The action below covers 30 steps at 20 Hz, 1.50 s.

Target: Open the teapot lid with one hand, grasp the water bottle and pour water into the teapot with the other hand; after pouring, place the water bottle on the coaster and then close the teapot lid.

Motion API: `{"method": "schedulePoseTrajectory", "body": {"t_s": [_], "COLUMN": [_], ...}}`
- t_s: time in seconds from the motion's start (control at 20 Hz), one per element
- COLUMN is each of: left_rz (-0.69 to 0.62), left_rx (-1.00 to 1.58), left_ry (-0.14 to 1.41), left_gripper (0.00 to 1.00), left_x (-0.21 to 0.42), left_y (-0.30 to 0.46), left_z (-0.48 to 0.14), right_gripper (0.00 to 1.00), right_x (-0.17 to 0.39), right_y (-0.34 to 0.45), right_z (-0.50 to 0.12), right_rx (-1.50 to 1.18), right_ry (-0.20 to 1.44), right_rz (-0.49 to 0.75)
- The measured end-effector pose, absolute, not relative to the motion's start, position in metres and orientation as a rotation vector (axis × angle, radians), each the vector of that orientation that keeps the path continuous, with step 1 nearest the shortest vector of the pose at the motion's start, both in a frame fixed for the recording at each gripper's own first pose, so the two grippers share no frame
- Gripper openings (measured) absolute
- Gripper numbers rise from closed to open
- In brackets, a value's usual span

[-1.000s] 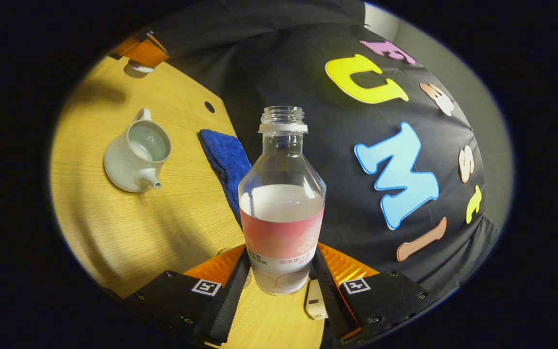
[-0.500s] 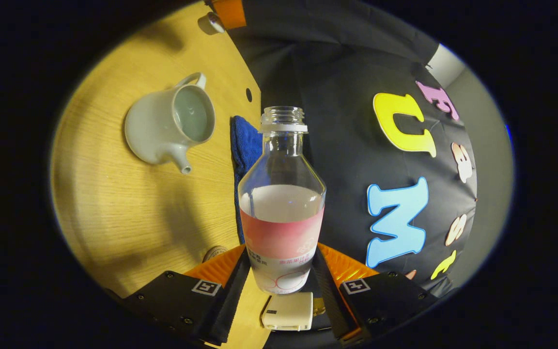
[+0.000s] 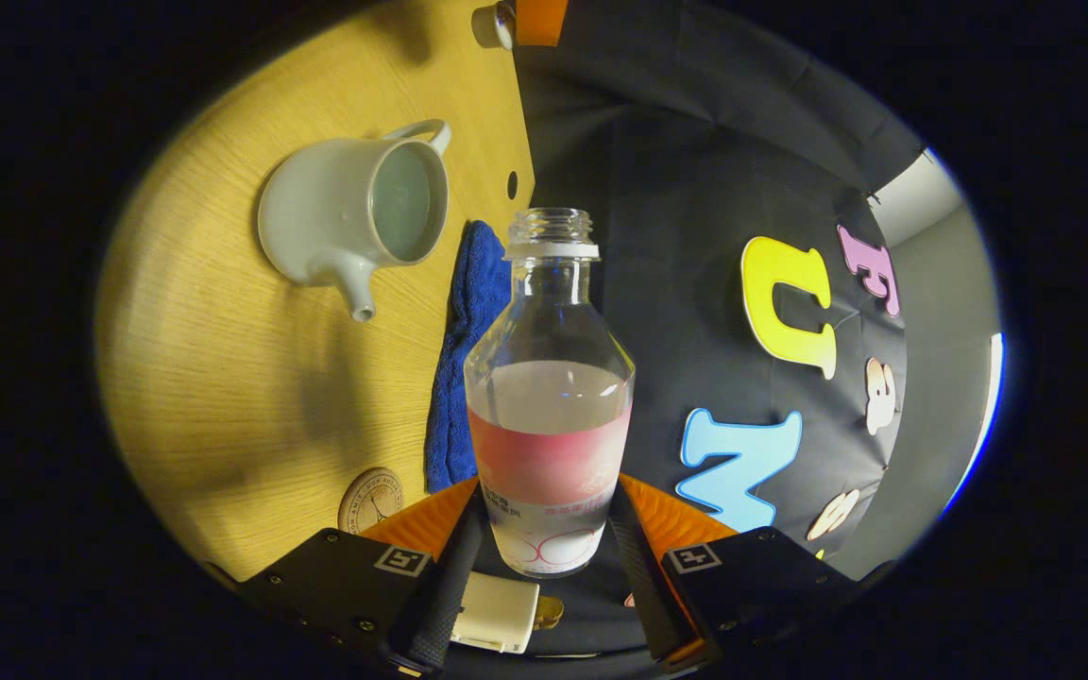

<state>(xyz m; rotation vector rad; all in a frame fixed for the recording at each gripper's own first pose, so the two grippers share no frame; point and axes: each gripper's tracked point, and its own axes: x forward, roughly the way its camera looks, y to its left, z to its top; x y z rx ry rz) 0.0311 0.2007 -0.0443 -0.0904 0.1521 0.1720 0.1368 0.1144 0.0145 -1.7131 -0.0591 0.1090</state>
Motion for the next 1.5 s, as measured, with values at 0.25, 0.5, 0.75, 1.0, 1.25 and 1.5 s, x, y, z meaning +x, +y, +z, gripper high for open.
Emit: {"method": "schedulePoseTrajectory", "body": {"t_s": [0.25, 0.5, 0.75, 1.0, 1.25, 1.5], "left_rz": [0.173, 0.17, 0.169, 0.168, 0.169, 0.167], "left_rx": [-0.093, -0.091, -0.091, -0.09, -0.09, -0.094], "left_ry": [0.159, 0.169, 0.173, 0.179, 0.184, 0.188], "left_gripper": [0.12, 0.12, 0.12, 0.12, 0.12, 0.12], "left_x": [0.03, 0.029, 0.03, 0.031, 0.03, 0.03], "left_y": [0.2, 0.2, 0.201, 0.201, 0.202, 0.2], "left_z": [-0.049, -0.053, -0.053, -0.056, -0.057, -0.059], "right_gripper": [0.76, 0.76, 0.76, 0.75, 0.75, 0.72], "right_x": [0.14, 0.141, 0.141, 0.141, 0.138, 0.138], "right_y": [0.115, 0.117, 0.118, 0.118, 0.12, 0.12], "right_z": [0.024, 0.031, 0.036, 0.039, 0.041, 0.042], "right_rx": [-1.804, -1.874, -1.927, -1.953, -1.973, -1.991], "right_ry": [-0.112, -0.17, -0.204, -0.235, -0.272, -0.295], "right_rz": [0.09, 0.083, 0.086, 0.088, 0.076, 0.071]}}
